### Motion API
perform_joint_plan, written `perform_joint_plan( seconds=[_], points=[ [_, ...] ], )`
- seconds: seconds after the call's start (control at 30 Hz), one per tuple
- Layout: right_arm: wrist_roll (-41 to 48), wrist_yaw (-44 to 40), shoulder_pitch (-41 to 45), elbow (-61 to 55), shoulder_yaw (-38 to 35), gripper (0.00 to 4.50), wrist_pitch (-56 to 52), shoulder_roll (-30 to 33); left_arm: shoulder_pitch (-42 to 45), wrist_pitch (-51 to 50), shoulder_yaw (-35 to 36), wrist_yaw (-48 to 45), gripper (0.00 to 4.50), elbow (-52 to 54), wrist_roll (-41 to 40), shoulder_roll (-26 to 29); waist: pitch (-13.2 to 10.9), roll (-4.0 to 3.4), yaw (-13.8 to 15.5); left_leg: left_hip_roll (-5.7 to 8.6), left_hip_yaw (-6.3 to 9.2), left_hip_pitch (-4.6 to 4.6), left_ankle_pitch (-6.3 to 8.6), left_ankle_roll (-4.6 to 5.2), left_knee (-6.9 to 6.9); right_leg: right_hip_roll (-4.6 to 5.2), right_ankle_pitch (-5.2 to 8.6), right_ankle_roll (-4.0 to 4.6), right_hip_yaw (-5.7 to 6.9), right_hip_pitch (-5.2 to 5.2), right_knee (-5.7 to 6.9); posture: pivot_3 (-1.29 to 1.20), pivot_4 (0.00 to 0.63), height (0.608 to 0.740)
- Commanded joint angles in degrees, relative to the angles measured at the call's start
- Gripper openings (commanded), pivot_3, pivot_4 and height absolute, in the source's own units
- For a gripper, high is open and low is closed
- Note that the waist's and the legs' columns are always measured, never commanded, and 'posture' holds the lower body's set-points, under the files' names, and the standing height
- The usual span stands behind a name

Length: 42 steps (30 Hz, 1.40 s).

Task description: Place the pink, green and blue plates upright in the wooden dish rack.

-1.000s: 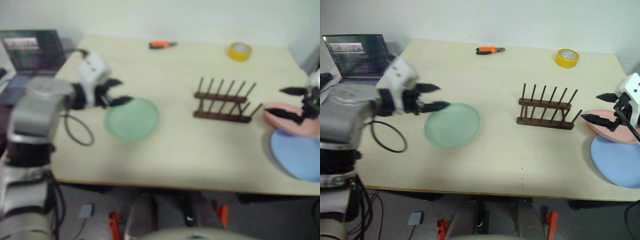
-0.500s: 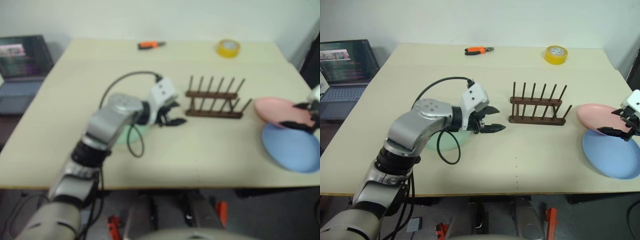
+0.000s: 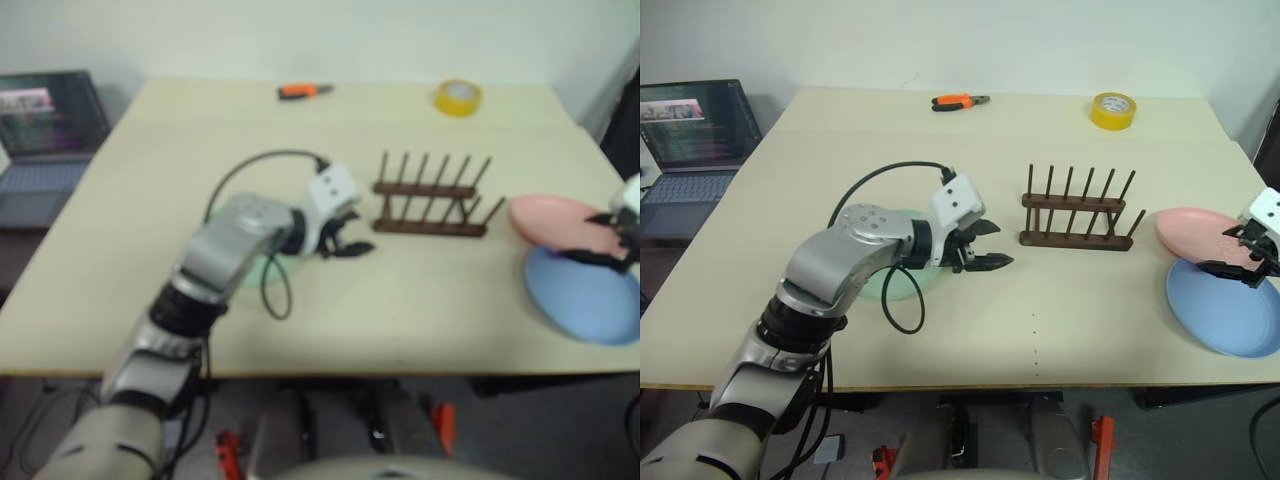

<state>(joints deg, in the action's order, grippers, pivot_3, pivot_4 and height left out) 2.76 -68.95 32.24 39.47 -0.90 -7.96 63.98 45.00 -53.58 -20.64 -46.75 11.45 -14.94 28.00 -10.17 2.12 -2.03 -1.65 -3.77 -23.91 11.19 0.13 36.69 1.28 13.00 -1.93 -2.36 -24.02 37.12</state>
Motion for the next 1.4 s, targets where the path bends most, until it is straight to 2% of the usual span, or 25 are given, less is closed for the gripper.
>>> perform_joint_plan(
  seconds=[0.03, 0.1, 0.2, 0.57, 1.0, 1.4],
  points=[
    [-1.58, 1.74, 0.46, 0.51, 0.29, 4.50, 1.22, -0.58, 0.85, -0.08, 0.11, 0.59, 3.31, 1.66, 0.35, -0.13, 0.00, 0.00, 0.00, 0.00, 0.00, 0.00, 0.00, 0.00, 0.01, 0.01, 0.00, 0.00, -0.02, 0.00, 0.00, 0.00, 0.150, 0.740],
    [-2.24, 2.92, 0.14, 1.21, 0.41, 4.50, 1.55, -1.26, 1.01, -0.06, 0.10, 0.76, 3.31, 1.47, 0.48, -0.24, 0.00, 0.00, 0.01, 0.00, -0.01, -0.02, 0.00, 0.00, 0.01, 0.02, 0.00, -0.01, -0.02, 0.00, -0.01, 0.00, 0.150, 0.740],
    [-1.94, 2.79, -0.51, 0.92, 0.12, 3.92, 1.49, -1.60, 0.99, -0.09, 0.22, 1.02, 3.36, 1.26, 0.64, -0.23, 0.00, 0.00, 0.04, 0.00, -0.01, -0.02, 0.00, 0.00, 0.01, 0.02, -0.01, -0.02, -0.02, 0.00, -0.01, 0.00, 0.150, 0.740],
    [-2.15, 2.99, -0.53, 0.85, 0.01, 0.02, 1.64, -1.21, 1.14, 0.84, -0.05, 1.20, 3.36, -0.10, 1.26, -0.27, 0.00, 0.00, 0.05, 0.00, 0.00, -0.01, 0.00, 0.00, 0.05, 0.01, -0.02, -0.03, -0.02, 0.01, 0.01, 0.00, 0.150, 0.740],
    [0.09, 2.24, 0.87, -2.87, -2.48, 0.02, 1.15, 0.30, 1.51, 3.22, 0.21, 0.70, 3.36, -1.52, 1.93, -0.71, 0.00, -0.01, 0.05, 0.00, 0.01, -0.01, 0.00, 0.00, 0.06, 0.01, -0.02, -0.03, -0.01, 0.03, 0.01, 0.00, 0.150, 0.740],
    [11.16, 1.91, 3.97, -18.93, -13.11, 0.02, -6.69, 1.77, 2.86, 5.63, 1.99, 0.36, 3.36, -1.79, 0.47, -2.89, -0.02, -0.04, 0.12, -0.02, 0.00, -0.02, 0.00, 0.00, 0.06, 0.01, -0.03, -0.05, -0.01, 0.02, 0.00, 0.00, 0.150, 0.740]
  ],
)
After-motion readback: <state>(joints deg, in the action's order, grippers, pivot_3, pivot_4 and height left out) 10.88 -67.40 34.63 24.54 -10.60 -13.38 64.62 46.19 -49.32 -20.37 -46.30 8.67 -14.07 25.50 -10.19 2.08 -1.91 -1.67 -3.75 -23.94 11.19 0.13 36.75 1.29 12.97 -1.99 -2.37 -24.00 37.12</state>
